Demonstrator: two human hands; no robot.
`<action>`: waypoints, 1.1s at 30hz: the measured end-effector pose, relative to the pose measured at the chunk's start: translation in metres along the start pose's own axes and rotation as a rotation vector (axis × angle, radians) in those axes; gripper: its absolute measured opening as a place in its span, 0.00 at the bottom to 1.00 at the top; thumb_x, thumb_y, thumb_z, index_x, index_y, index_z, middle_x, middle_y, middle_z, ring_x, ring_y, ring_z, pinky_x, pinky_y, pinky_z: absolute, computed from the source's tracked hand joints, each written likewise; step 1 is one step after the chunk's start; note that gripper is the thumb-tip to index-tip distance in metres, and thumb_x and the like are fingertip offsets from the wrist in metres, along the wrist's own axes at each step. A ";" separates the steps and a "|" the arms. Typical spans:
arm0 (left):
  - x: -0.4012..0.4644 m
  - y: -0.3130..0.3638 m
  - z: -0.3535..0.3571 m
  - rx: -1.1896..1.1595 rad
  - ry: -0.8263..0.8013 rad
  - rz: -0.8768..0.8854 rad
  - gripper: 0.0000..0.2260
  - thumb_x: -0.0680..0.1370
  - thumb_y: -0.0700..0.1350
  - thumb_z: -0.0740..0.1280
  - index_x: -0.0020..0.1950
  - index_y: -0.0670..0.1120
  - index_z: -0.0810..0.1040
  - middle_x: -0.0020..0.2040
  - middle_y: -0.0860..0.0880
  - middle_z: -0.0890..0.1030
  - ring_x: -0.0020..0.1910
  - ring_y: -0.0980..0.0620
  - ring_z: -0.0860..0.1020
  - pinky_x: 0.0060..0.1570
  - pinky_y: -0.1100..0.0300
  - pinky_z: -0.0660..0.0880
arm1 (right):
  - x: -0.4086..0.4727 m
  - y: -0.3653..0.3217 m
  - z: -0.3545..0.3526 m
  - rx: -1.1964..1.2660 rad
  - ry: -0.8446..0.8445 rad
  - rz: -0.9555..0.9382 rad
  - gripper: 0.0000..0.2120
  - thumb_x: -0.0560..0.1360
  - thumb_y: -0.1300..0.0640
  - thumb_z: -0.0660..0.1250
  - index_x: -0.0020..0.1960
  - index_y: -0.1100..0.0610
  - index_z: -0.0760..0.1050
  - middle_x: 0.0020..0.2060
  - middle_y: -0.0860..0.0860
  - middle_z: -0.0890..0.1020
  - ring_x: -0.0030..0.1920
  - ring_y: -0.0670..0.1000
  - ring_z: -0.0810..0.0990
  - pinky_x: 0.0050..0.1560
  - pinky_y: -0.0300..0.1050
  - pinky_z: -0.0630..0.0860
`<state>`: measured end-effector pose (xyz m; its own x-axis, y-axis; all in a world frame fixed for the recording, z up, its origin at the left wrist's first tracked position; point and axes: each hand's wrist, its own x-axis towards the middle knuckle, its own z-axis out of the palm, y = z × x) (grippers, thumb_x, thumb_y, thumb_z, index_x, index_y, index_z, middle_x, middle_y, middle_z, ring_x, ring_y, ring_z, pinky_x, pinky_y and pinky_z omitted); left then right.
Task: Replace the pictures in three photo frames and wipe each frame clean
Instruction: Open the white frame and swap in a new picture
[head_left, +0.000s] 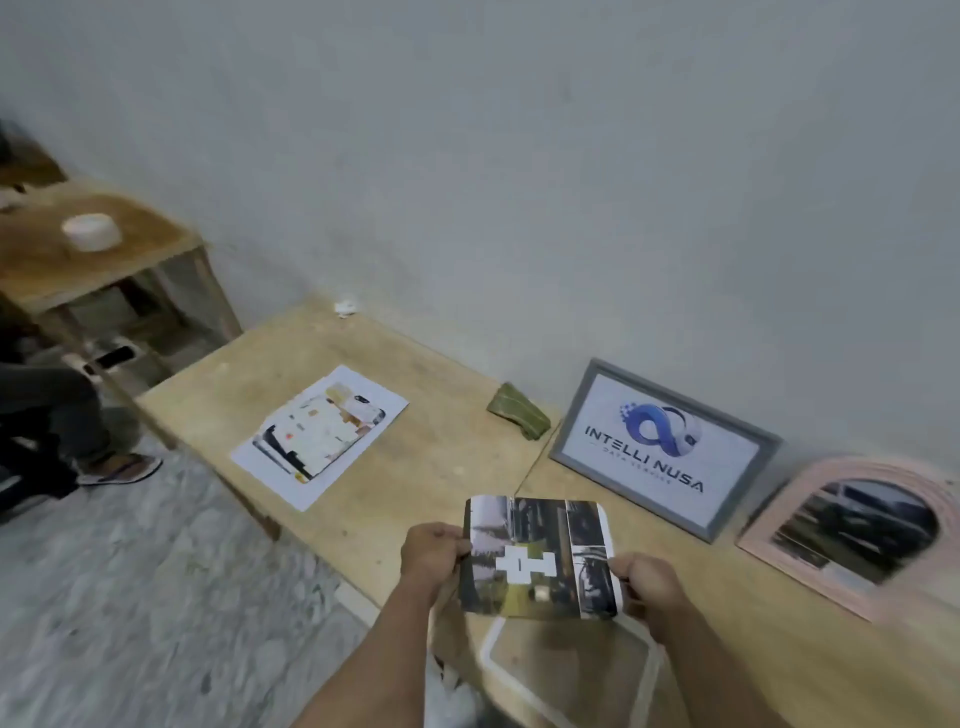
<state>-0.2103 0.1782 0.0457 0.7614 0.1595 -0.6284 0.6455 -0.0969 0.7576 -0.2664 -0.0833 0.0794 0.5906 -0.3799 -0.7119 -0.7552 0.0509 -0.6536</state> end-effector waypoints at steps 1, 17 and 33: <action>0.007 -0.008 0.011 0.028 -0.026 0.003 0.09 0.70 0.31 0.74 0.33 0.42 0.83 0.40 0.37 0.85 0.38 0.41 0.82 0.42 0.51 0.80 | -0.004 0.015 -0.007 0.013 0.024 0.032 0.06 0.71 0.68 0.64 0.38 0.67 0.78 0.31 0.60 0.76 0.29 0.55 0.73 0.28 0.40 0.68; 0.009 -0.052 0.061 0.463 -0.220 0.054 0.08 0.70 0.32 0.74 0.38 0.45 0.85 0.42 0.47 0.85 0.46 0.46 0.82 0.54 0.55 0.79 | -0.024 0.153 0.000 0.234 0.276 0.308 0.07 0.73 0.63 0.63 0.35 0.58 0.72 0.28 0.55 0.75 0.27 0.53 0.71 0.30 0.43 0.65; 0.009 -0.064 0.077 0.781 -0.202 0.299 0.12 0.73 0.34 0.66 0.36 0.49 0.82 0.36 0.51 0.83 0.38 0.50 0.81 0.40 0.57 0.79 | -0.016 0.151 0.019 0.020 0.598 0.200 0.04 0.70 0.63 0.66 0.37 0.57 0.76 0.35 0.54 0.80 0.36 0.53 0.77 0.33 0.43 0.70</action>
<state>-0.2396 0.1104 -0.0219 0.8544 -0.1514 -0.4971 0.2157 -0.7670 0.6043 -0.3844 -0.0523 -0.0126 0.1727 -0.8116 -0.5582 -0.8258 0.1896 -0.5311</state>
